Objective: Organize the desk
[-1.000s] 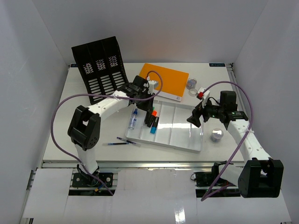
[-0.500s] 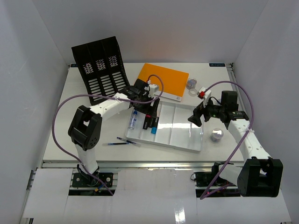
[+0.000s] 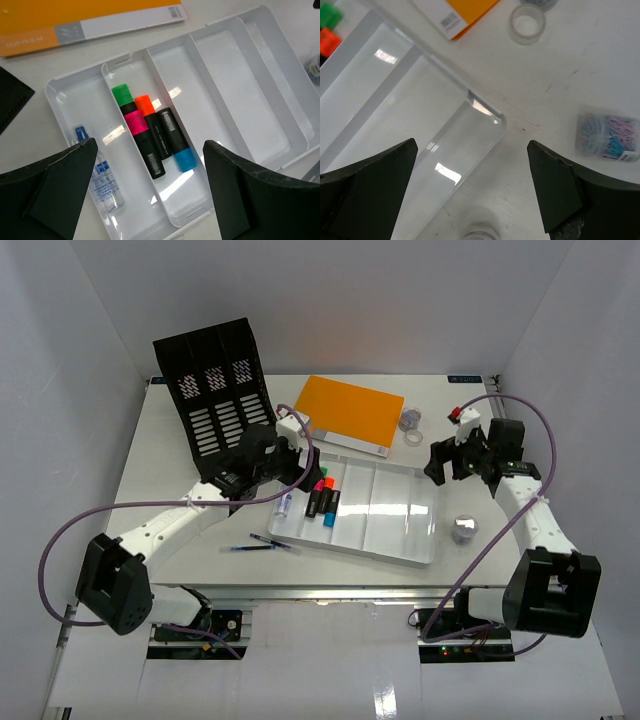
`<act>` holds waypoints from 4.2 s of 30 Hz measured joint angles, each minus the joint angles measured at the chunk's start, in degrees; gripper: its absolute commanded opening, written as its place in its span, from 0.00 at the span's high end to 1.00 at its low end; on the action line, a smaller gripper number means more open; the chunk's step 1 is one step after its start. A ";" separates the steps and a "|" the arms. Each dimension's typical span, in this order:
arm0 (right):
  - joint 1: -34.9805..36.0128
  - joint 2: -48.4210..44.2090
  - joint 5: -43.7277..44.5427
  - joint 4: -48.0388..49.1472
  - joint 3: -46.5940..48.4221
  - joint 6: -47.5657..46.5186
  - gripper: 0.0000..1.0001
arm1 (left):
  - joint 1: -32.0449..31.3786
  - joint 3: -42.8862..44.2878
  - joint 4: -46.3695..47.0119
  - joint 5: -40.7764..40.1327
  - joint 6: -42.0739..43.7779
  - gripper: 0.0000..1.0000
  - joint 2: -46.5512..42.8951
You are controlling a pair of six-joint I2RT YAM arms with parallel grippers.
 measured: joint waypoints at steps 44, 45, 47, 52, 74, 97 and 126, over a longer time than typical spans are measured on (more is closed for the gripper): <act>-8.43 38.03 22.28 -11.55 31.16 -1.12 0.21 | 0.02 -4.92 8.57 -5.64 1.53 0.02 -8.51; -8.43 38.09 22.28 -11.85 31.16 -1.31 0.23 | 0.02 -4.92 8.61 -5.64 1.53 0.02 -8.51; -8.47 38.16 22.28 -12.50 31.16 -1.72 0.28 | 0.02 -4.92 8.69 -5.64 1.53 0.02 -8.51; -8.71 38.64 22.28 -13.40 31.24 -2.10 0.39 | 0.02 -4.92 8.73 -5.64 1.61 0.02 -8.51; -5.21 19.97 6.70 -11.97 27.35 0.70 0.77 | 0.02 -5.01 8.79 -6.03 2.07 0.02 -8.58; 32.79 34.59 4.87 -17.41 32.38 -13.76 0.66 | 0.05 -8.00 9.98 -16.99 7.53 0.02 -10.76; 21.04 12.07 13.31 -24.44 19.31 -21.40 0.06 | 0.05 -8.00 9.97 -15.68 7.41 0.02 -12.29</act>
